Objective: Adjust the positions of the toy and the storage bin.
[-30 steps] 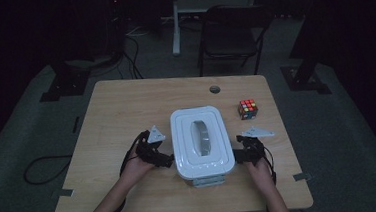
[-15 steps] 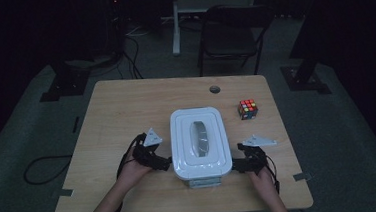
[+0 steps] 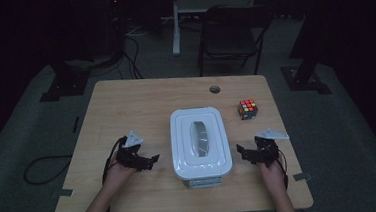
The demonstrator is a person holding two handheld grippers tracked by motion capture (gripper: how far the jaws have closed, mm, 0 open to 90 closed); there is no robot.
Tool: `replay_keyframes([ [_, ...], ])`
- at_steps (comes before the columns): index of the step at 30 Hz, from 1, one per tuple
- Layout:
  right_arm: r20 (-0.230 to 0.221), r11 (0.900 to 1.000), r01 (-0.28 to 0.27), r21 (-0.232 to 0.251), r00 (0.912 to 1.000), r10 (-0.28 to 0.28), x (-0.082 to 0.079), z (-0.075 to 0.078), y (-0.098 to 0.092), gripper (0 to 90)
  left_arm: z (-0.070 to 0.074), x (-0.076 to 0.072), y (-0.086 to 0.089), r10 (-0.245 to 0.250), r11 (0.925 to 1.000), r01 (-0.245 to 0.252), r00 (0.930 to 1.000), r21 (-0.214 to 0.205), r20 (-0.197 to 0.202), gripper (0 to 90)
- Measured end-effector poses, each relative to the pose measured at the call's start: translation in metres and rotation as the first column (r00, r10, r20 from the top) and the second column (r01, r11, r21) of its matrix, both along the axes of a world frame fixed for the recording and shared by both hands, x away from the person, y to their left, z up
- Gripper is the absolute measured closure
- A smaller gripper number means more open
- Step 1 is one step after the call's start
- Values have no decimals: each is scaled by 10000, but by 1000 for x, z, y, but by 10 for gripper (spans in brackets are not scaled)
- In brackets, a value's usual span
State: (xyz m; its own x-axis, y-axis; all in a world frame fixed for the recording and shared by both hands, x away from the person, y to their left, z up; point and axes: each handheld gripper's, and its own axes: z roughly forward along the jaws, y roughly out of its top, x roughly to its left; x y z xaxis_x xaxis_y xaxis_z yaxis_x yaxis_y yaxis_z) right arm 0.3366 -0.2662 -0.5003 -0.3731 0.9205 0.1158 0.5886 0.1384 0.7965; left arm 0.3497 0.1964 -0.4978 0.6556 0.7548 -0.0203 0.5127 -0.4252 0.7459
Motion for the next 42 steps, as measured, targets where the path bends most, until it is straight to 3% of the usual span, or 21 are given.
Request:
replay_keyframes([
  [3, 42, 9979, 644, -51, 9979, -644, 11, 4, -9, 130, -3, -4, 11, 310, 9993, -308, 9995, 230, -89, 11],
  [8, -39, 9911, 1195, 591, 9928, -1195, 35, 10, -25, 124, -6, -15, 27, 703, 9972, -699, 9974, 271, -147, 11],
  [13, 6, 9926, 1171, 331, 9931, -1172, 62, 14, -27, 113, -11, -26, 51, 1149, 9933, -1145, 9928, 139, -347, 11],
  [18, -77, 9889, 1487, -38, 9888, -1488, 89, 16, -24, 113, -18, -34, 69, 1684, 9857, -1686, 9848, 8, -413, 12],
  [24, -285, 9849, 1661, -485, 9854, -1676, 117, 10, -22, 132, -25, -36, 71, 1808, 9829, -1789, 9825, 428, -459, 11],
  [29, -572, 9833, 1714, -617, 9829, -1749, 132, 6, -23, 132, -25, -35, 71, 1685, 9852, -1665, 9842, 398, -538, 11],
  [30, -726, 9825, 1720, -715, 9815, -1772, 139, 4, -22, 132, -26, -35, 69, 1715, 9838, -1683, 9838, 616, -512, 11],
  [34, -868, 9809, 1797, -749, 9787, -1859, 148, 1, -21, 134, -26, -36, 67, 1734, 9819, -1692, 9838, 847, -453, 10],
  [42, -869, 9742, 2108, -809, 9722, -2176, 155, -14, -20, 150, -26, -38, 69, 1687, 9826, -1643, 9845, 862, -470, 11],
])
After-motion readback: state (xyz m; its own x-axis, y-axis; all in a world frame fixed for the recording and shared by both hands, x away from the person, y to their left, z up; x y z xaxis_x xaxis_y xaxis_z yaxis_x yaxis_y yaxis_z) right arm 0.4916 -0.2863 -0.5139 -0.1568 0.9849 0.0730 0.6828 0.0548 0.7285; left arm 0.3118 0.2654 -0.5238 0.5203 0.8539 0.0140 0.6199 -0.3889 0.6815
